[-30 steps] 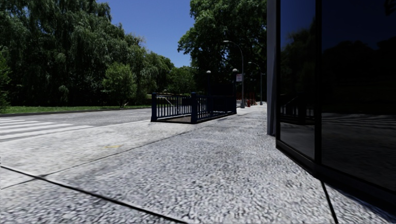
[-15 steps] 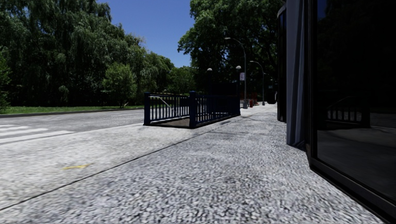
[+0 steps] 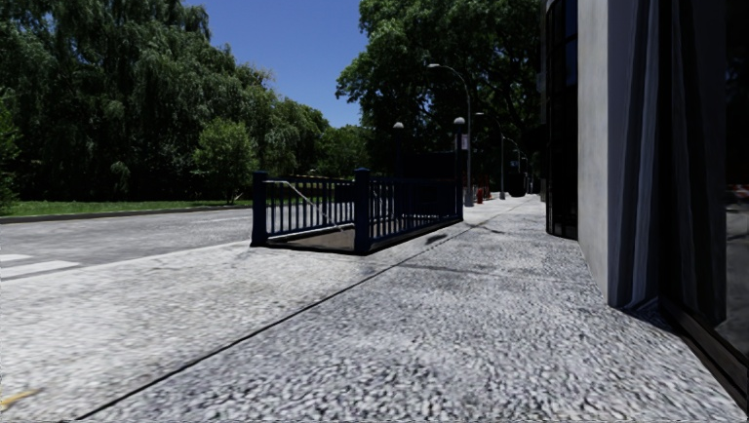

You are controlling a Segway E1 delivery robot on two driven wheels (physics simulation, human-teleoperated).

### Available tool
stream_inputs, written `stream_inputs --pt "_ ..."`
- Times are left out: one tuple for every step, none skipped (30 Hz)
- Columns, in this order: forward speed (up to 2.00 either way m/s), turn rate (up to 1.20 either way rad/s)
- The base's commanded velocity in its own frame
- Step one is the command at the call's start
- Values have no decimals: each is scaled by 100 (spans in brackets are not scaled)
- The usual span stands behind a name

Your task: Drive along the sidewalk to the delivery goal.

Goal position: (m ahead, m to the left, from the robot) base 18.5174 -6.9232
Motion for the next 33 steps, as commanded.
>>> stream_inputs --pt "200 0" --pt "200 0" --pt "200 0" --pt "200 0" --pt "200 0" --pt "200 0" --pt "200 0" --pt "200 0" --pt "200 0" --pt "200 0" --pt "200 0" --pt "200 -54" --pt "200 -66" --pt "200 -83" --pt "200 -96" --pt "200 -107" --pt "200 -107" --pt "200 -112" --pt "200 -114" --pt "200 -114" --pt "200 -114" --pt "200 -114" --pt "200 -114" --pt "200 -114" --pt "200 -114" --pt "200 -100" --pt "200 0" --pt "200 0" --pt "200 0" --pt "200 0" --pt "200 0" --pt "200 0" --pt "200 0"
